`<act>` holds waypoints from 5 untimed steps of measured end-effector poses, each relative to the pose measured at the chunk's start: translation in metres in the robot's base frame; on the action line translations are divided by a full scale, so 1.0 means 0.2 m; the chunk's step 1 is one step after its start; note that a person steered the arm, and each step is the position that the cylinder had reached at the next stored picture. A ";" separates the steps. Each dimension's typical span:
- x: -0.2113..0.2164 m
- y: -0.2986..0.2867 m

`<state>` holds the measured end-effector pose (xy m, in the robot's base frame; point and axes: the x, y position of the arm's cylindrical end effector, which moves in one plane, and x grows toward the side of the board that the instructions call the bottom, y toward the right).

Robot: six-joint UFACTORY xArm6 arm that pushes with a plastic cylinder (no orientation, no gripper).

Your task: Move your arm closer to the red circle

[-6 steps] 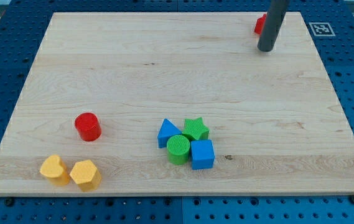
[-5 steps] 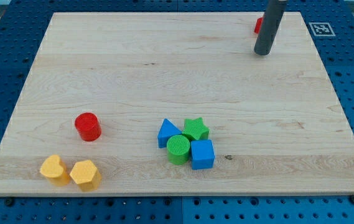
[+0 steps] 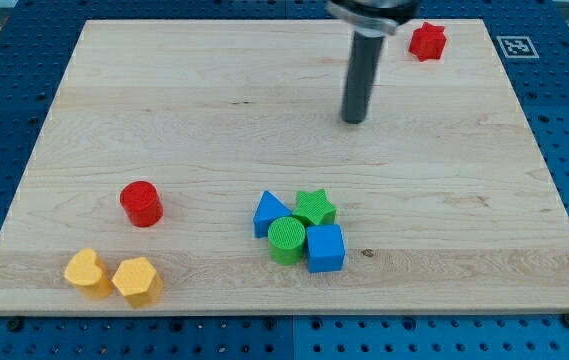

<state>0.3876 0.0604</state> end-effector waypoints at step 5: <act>0.33 -1.05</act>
